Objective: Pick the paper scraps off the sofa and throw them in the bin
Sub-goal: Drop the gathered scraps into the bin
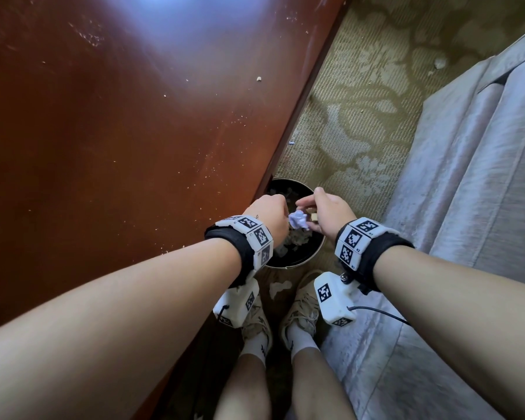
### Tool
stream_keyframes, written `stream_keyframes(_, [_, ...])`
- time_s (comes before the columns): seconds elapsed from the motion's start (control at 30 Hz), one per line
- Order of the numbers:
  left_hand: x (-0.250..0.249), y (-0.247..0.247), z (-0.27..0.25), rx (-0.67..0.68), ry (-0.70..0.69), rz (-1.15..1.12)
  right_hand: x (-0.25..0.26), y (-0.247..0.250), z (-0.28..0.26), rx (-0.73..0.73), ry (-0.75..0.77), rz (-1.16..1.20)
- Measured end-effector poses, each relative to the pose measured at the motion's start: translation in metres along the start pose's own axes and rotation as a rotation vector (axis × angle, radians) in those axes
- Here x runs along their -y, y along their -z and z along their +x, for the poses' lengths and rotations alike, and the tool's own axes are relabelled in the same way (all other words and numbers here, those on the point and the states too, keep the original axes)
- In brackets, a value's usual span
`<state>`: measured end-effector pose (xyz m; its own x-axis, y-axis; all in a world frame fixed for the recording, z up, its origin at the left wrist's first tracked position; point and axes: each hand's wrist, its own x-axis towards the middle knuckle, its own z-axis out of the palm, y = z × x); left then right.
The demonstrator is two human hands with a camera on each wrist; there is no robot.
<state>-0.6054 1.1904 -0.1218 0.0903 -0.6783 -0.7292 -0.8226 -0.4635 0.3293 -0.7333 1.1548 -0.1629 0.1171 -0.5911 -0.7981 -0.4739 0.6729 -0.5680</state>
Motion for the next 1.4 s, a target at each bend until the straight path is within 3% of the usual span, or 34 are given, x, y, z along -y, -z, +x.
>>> stream_keyframes(0.13, [0.003,0.000,0.000,0.018,-0.007,0.003,0.005,-0.002,-0.001,0.069,-0.048,0.043])
stream_keyframes(0.27, [0.009,0.001,0.000,-0.078,0.029,-0.148,0.001,-0.001,-0.002,0.058,0.053,-0.137])
stream_keyframes(0.47, [0.017,0.003,-0.002,-0.195,-0.032,-0.176,0.010,0.001,-0.012,-0.007,0.226,-0.345])
stream_keyframes(0.73, [0.025,0.009,-0.005,-0.215,-0.020,-0.281,0.025,-0.007,-0.019,0.045,0.400,-0.550])
stream_keyframes(0.97, [0.038,0.022,-0.015,-0.227,-0.025,-0.314,0.044,-0.019,-0.029,-0.020,0.469,-0.688])
stream_keyframes(1.23, [0.089,0.053,-0.061,-0.453,0.048,-0.342,0.084,-0.069,-0.044,0.028,0.618,-0.755])
stream_keyframes(1.4, [0.141,0.058,-0.108,-0.568,0.230,-0.322,0.104,-0.127,-0.067,0.186,0.720,-0.832])
